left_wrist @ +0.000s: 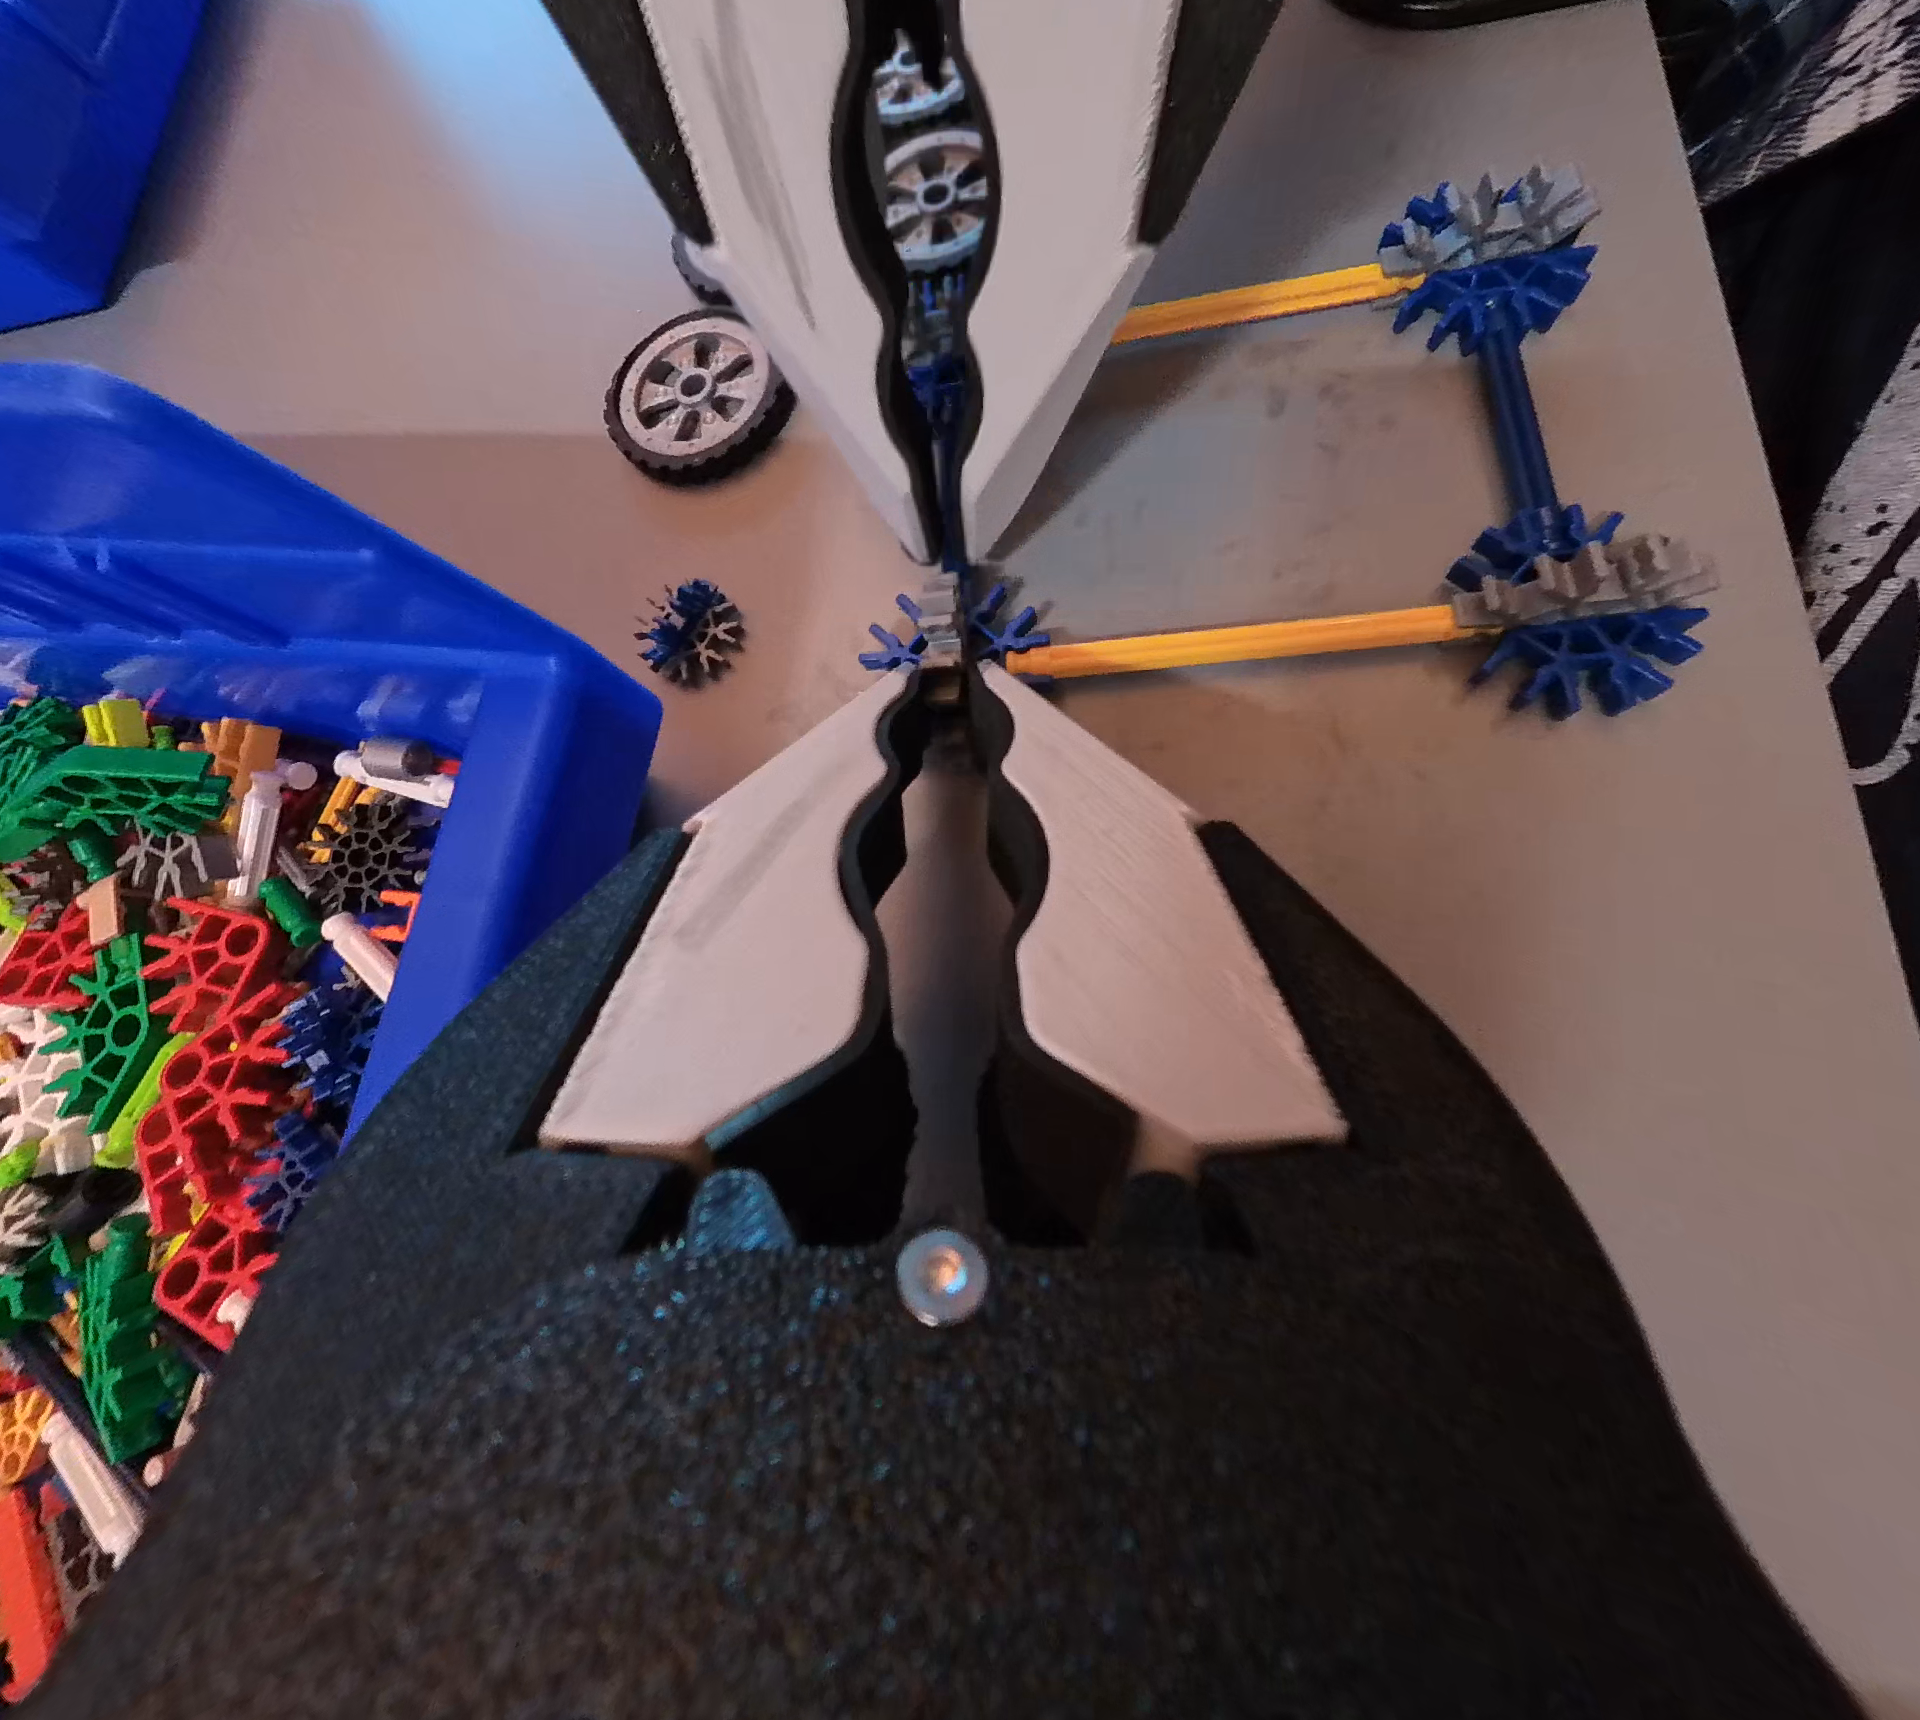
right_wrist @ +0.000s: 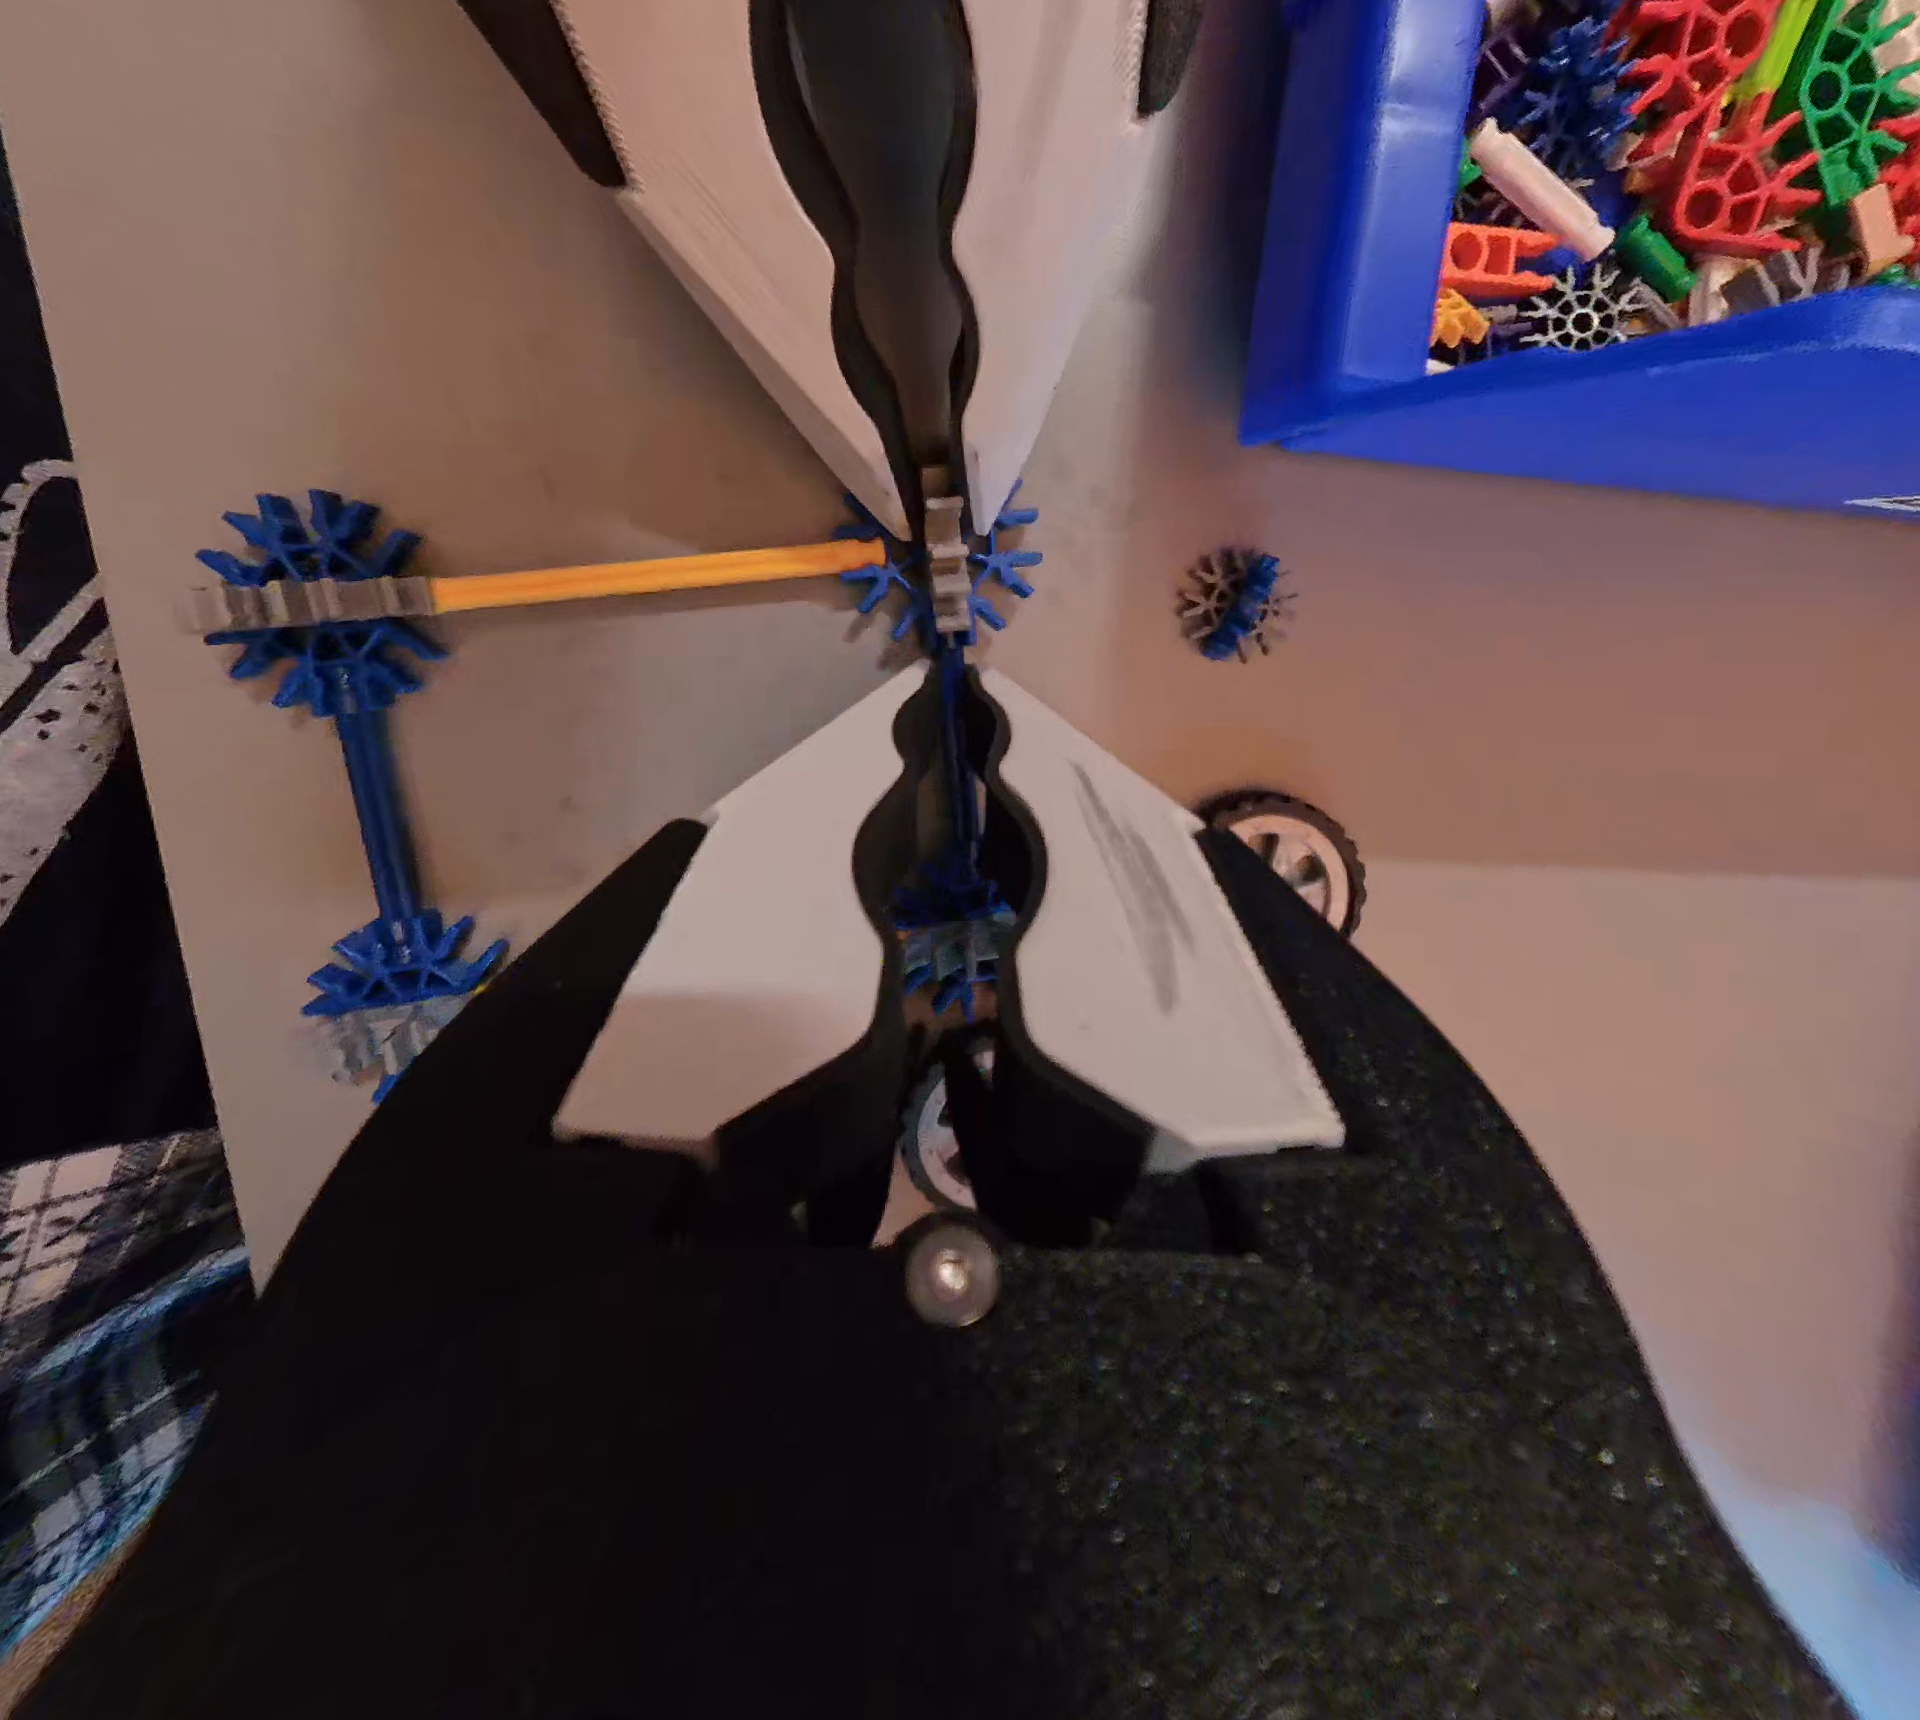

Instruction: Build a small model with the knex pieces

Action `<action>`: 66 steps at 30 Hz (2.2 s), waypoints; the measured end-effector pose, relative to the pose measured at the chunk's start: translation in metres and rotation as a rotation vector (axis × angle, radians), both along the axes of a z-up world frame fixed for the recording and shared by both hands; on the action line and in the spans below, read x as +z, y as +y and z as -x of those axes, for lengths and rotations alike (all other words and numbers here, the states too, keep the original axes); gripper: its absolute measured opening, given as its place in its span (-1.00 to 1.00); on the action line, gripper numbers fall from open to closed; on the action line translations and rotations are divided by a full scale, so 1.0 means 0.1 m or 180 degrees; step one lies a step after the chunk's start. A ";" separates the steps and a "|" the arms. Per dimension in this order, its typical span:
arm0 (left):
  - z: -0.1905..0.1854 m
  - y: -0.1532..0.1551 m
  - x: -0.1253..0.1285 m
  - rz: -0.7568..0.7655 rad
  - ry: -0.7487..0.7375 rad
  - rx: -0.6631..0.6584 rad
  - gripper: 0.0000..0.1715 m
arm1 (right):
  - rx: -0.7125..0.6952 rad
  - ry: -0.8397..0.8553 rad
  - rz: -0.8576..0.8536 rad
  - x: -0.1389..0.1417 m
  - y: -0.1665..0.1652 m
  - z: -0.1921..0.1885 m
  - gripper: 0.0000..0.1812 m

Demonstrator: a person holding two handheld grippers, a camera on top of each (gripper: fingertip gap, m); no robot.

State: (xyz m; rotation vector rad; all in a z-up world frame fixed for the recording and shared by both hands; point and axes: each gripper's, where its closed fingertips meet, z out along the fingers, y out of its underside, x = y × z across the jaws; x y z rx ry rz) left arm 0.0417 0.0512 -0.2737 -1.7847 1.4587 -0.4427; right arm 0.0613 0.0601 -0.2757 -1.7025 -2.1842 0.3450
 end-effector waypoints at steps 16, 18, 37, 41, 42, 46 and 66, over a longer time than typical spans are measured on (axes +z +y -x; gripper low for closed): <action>-0.01 0.00 -0.01 0.0006 0.0004 -0.0019 -0.93 | 0.0170 -0.0073 -0.0026 -0.03 0.04 0.06 -0.98; -0.01 0.00 -0.01 0.0001 0.0006 -0.0020 -0.93 | 0.0190 -0.0083 0.0009 -0.01 0.04 0.05 -0.93; -0.02 -0.01 -0.01 0.0030 0.0000 -0.0025 -0.93 | 0.0317 -0.0181 0.0013 -0.01 0.00 0.07 -0.93; -0.01 -0.01 -0.01 0.0029 0.0000 -0.0026 -0.93 | 0.0315 -0.0248 0.0009 -0.02 0.00 0.07 -0.93; -0.01 -0.01 -0.01 0.0034 0.0000 -0.0026 -0.93 | 0.0327 -0.0262 0.0023 -0.02 0.00 0.07 -0.93; -0.02 -0.01 -0.01 0.0058 -0.0003 -0.0029 -0.94 | 0.0365 -0.0371 0.0035 -0.03 -0.01 0.06 -0.92; 0.00 0.00 0.14 0.0028 -0.0221 -0.0007 -0.84 | -0.0101 -0.0075 0.0048 0.28 0.27 -0.25 -0.81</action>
